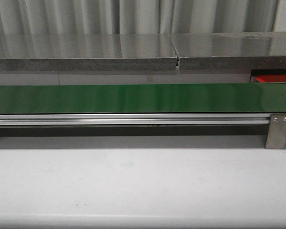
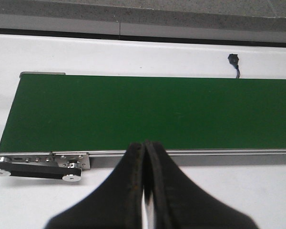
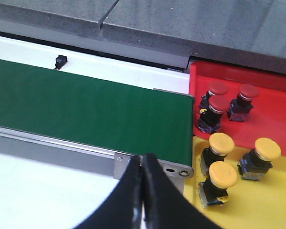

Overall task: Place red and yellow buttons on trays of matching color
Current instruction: 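Move the left gripper over a red push-button in the cluster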

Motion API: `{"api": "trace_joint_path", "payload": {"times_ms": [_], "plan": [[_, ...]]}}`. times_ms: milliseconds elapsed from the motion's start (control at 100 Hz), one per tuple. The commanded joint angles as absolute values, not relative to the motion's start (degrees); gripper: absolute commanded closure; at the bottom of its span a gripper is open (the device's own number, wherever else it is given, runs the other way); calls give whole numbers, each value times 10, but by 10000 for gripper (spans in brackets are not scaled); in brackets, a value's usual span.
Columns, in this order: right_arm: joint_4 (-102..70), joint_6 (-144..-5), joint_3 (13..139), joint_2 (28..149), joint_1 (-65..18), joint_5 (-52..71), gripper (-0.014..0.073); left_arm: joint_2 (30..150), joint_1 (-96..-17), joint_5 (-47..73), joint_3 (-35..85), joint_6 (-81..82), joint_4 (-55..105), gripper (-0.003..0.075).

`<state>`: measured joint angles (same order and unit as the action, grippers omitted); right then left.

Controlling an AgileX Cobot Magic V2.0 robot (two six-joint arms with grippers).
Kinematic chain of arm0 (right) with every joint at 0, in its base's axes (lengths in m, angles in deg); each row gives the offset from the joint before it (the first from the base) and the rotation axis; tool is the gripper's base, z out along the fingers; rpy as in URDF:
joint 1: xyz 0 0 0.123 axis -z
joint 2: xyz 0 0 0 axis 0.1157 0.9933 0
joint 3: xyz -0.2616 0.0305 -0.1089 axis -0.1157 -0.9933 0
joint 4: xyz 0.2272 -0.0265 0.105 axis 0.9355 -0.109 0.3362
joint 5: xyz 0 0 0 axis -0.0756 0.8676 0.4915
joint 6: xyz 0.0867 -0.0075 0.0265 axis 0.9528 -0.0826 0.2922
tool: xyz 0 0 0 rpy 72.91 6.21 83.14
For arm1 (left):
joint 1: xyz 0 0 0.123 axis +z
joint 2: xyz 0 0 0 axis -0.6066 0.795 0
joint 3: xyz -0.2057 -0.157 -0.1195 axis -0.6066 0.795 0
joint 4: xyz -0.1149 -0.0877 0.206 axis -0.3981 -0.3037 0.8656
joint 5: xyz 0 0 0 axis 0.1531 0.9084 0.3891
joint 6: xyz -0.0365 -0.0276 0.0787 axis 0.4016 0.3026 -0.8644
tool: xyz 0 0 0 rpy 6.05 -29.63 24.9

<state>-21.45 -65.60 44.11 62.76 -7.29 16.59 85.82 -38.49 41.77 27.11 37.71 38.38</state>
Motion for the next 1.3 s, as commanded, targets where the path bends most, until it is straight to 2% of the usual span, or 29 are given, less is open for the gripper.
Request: {"api": "trace_joint_path", "payload": {"times_ms": [0, 210, 280, 330, 400, 520, 550, 620, 850, 1040, 1290], "plan": [[-217, -659, 457, 626, -73, 127, 661, 903, -377, 373, 227, 385, 377, 741], [-217, -659, 457, 626, -72, 127, 661, 1000, -296, 382, 163, 399, 372, 734], [-217, -659, 457, 626, -72, 127, 661, 1027, -266, 389, 144, 399, 372, 690], [-217, -659, 457, 626, -72, 127, 661, 1044, -246, 396, 131, 399, 372, 629], [-217, -659, 457, 626, -72, 127, 661, 1065, -224, 399, 117, 399, 372, 505], [-217, -659, 457, 626, -72, 127, 661, 1098, -192, 397, 92, 399, 372, 213], [-217, -659, 457, 626, -72, 127, 661, 1106, -183, 397, 84, 402, 372, 160], [-217, -659, 457, 626, -72, 127, 661, 1126, -166, 402, 67, 412, 372, 90], [-217, -659, 457, 626, -72, 127, 661, 1213, -113, 468, -14, 414, 372, 140], [-217, -659, 457, 626, -72, 127, 661, 1302, -82, 548, -85, 429, 376, 146], [-217, -659, 457, 626, -72, 127, 661, 1408, -72, 567, -136, 452, 377, 146]]}}
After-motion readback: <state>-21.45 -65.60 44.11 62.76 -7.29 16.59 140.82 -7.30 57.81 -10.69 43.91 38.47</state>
